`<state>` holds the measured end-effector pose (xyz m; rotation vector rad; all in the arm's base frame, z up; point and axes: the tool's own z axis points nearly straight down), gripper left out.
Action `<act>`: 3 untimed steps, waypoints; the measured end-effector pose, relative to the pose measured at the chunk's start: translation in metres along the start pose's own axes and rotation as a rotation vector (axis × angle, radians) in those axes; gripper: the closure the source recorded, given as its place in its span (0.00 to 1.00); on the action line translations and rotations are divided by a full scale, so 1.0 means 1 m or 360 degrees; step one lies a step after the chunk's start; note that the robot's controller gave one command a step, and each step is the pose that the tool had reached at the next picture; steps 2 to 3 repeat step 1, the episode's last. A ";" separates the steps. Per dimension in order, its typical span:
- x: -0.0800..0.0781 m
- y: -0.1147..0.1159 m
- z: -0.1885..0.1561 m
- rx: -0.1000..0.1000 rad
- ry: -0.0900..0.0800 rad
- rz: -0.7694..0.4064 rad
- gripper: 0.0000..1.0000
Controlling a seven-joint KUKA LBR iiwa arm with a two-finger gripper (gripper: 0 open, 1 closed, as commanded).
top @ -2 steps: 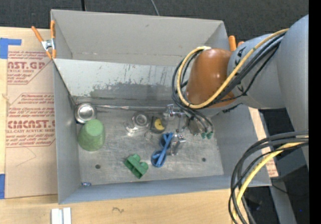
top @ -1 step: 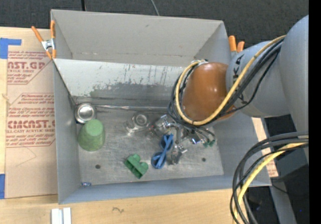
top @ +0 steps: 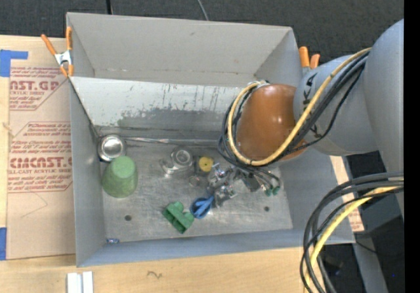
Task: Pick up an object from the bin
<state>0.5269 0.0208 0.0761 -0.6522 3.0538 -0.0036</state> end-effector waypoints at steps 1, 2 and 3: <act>0.031 0.022 -0.195 -0.0007 0.0015 -0.0281 1.00; 0.031 0.022 -0.195 -0.0007 0.0015 -0.0281 1.00; 0.031 0.022 -0.195 -0.0007 0.0015 -0.0281 1.00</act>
Offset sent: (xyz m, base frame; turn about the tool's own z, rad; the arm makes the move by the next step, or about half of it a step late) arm -0.0425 0.0058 0.1901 -0.1764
